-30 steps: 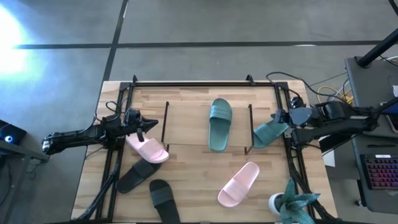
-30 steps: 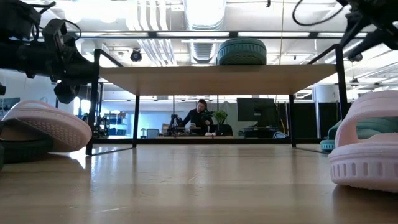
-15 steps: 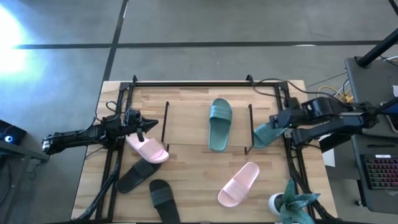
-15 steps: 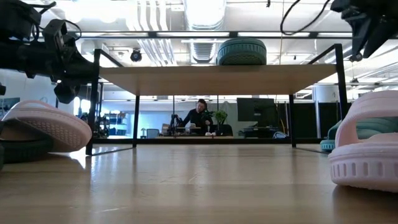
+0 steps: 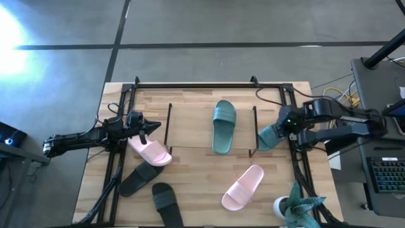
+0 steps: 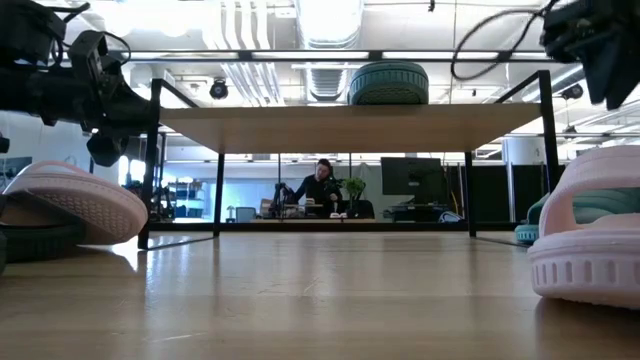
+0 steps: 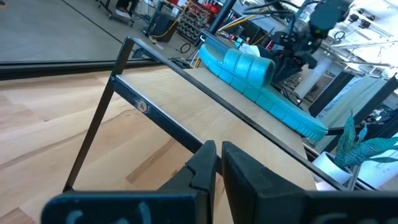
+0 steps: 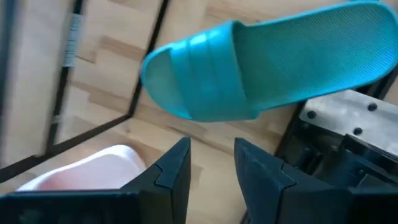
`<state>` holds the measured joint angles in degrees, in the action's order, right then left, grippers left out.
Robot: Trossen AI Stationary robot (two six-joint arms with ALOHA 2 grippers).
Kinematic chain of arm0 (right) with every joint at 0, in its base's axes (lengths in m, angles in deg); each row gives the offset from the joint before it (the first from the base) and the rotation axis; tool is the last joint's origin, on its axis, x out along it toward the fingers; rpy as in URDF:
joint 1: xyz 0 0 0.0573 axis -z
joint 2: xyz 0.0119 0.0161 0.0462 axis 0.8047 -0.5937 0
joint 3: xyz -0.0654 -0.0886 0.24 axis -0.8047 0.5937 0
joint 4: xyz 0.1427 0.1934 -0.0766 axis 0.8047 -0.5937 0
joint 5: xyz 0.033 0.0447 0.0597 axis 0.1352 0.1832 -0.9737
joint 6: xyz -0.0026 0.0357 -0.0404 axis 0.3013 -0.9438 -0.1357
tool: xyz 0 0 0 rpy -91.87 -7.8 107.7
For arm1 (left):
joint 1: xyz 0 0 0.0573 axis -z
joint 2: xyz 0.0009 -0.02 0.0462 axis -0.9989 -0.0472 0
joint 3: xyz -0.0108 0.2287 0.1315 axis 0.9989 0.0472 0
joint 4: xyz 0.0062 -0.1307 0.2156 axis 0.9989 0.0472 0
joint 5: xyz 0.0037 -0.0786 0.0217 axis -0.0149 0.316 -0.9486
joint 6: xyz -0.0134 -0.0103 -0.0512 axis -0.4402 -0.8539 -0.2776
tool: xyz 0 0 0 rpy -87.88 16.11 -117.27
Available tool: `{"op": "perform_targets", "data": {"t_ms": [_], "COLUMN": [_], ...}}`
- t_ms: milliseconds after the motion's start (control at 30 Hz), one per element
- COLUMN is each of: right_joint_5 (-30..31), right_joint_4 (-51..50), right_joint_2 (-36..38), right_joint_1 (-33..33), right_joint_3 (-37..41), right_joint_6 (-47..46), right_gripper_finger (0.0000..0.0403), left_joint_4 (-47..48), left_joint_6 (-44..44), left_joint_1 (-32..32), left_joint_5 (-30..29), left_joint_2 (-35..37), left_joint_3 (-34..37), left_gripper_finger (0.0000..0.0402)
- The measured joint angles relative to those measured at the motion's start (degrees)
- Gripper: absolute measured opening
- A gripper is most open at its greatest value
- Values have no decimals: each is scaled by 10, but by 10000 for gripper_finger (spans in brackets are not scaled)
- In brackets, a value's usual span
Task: Pick and place slides into the shelf
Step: Put the green slipper on the shelf
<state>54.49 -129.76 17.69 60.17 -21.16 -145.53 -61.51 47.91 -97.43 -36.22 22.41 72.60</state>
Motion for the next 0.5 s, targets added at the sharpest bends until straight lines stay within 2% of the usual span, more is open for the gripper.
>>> {"op": "perform_targets", "data": {"t_ms": [133,300,500], "right_joint_5": [-38,-116,-181], "right_joint_4": [10,74,111], "right_joint_2": [-1,-2,-39], "right_joint_1": [90,228,363], "right_joint_3": [26,48,64], "right_joint_6": [67,139,231], "right_gripper_finger": [114,114,114], "left_joint_4": [0,0,0], "left_joint_6": [0,0,0], "left_joint_1": [0,0,0], "left_joint_5": [0,0,0], "left_joint_2": [0,0,0], "left_joint_3": [0,0,0], "left_gripper_finger": [12,12,12]}}
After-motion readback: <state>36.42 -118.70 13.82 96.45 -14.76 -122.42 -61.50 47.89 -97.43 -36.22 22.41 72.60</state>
